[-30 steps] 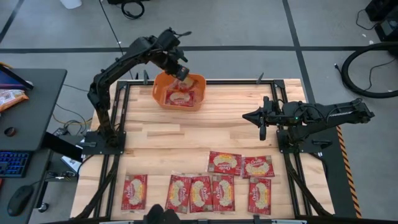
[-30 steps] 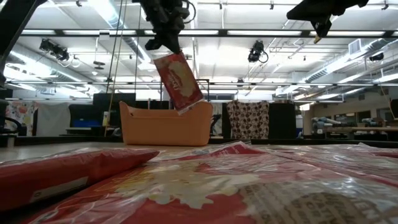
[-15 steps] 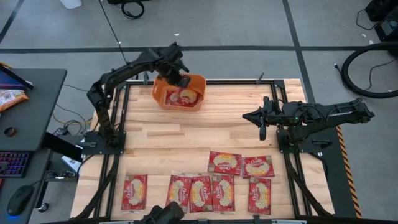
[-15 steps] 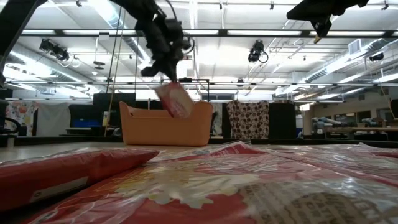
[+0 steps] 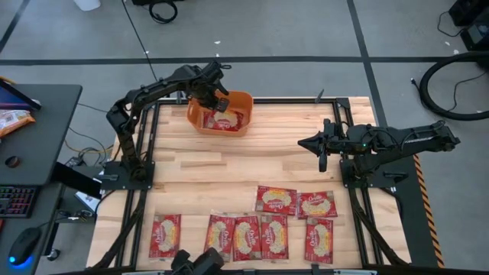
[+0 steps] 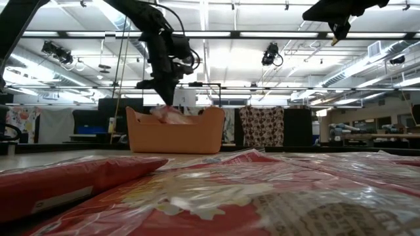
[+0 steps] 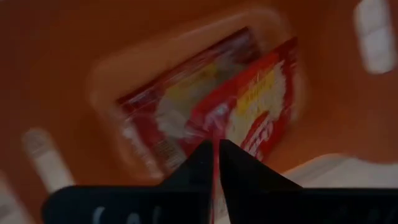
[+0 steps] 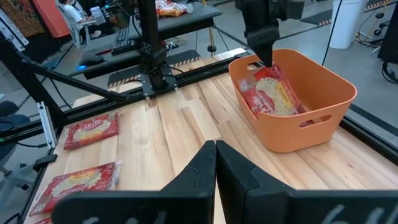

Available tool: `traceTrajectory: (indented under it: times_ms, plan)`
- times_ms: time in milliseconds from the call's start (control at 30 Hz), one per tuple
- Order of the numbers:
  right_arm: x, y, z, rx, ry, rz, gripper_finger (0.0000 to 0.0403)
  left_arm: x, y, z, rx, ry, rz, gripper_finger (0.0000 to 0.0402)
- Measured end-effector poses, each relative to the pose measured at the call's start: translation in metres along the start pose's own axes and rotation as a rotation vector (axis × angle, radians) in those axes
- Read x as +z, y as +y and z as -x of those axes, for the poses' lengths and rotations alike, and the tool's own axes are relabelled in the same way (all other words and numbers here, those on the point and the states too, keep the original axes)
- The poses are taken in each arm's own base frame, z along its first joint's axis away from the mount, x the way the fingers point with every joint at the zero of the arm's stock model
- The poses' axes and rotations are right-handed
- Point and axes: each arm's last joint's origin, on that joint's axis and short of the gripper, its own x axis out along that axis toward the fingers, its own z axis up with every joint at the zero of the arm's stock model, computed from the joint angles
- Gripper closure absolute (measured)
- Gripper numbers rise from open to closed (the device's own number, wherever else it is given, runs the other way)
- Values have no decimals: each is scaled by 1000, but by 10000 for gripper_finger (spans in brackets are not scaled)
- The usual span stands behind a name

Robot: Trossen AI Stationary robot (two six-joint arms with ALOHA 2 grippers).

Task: Sort popcorn bags into baskets
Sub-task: Put the red popcorn bag into the orange container

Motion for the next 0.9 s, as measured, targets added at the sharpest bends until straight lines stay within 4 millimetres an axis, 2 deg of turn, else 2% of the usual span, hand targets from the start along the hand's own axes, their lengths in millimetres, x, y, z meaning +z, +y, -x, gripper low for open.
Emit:
traceTrajectory:
  times_ms: [133,233,300,433,533,600,767,900]
  plan:
    - [0,0,0,0,0,0,386,-4,2,1,26,31,-57,332]
    - [0,0,0,0,0,0,386,-7,-6,9,-13,12,-150,305]
    - [0,0,0,0,0,0,386,-14,-18,18,-107,7,-249,293]
    - [0,0,0,0,1,0,386,-36,-57,34,-424,60,-428,289]
    - [0,0,0,-1,3,6,386,-60,-90,39,-571,148,-491,291]
    - [0,0,0,-1,3,7,386,-81,-111,41,-604,209,-542,291]
    - [0,0,0,-1,3,11,386,-143,-156,38,-565,309,-720,291]
    - [0,0,0,-1,3,27,386,-196,-175,31,-492,414,-783,291]
